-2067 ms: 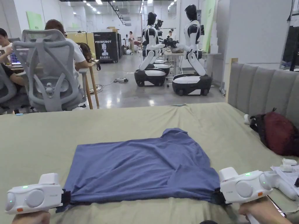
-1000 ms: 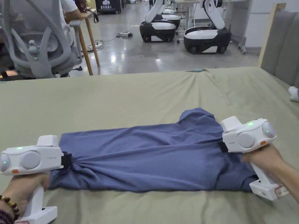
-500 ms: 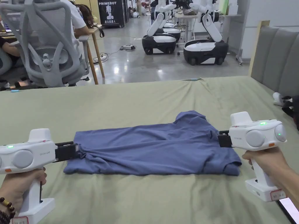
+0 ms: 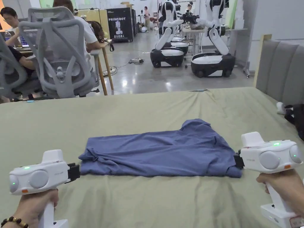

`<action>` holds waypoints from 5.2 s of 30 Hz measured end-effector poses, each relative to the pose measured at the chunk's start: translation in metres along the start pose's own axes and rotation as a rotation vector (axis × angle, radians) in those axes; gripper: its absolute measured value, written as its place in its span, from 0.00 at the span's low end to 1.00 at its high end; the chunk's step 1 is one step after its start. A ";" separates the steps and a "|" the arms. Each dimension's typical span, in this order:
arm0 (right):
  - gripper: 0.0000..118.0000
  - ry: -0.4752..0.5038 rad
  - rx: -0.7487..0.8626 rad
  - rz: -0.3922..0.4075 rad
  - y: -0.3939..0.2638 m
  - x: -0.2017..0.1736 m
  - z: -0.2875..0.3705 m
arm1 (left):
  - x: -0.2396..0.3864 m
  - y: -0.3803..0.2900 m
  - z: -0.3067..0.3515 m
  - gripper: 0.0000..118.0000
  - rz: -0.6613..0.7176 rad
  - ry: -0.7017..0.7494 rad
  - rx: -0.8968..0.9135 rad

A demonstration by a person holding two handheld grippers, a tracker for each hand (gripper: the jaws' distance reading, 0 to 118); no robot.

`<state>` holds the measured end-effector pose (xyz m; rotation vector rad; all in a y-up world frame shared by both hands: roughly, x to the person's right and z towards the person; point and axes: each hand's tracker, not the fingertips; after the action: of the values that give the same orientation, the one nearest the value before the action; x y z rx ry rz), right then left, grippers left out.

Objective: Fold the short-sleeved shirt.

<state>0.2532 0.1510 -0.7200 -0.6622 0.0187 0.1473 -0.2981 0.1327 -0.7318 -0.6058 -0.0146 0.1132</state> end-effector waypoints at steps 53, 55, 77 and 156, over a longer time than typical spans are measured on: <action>0.06 0.030 -0.202 -0.032 -0.013 -0.011 -0.033 | -0.004 -0.010 -0.007 0.06 -0.030 0.013 -0.108; 0.06 0.038 -0.197 -0.047 -0.022 -0.006 -0.016 | -0.008 -0.022 0.010 0.06 -0.029 0.002 -0.113; 0.85 -0.007 -0.231 0.040 -0.067 -0.013 -0.005 | -0.019 -0.086 0.035 0.97 0.011 -0.011 -0.148; 0.01 0.027 -0.228 0.060 0.120 -0.018 -0.176 | -0.017 0.060 -0.092 0.01 -0.012 0.054 -0.064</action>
<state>0.2240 0.1339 -0.9315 -0.8916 0.0481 0.2003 -0.3164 0.1276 -0.8415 -0.6727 0.0311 0.0852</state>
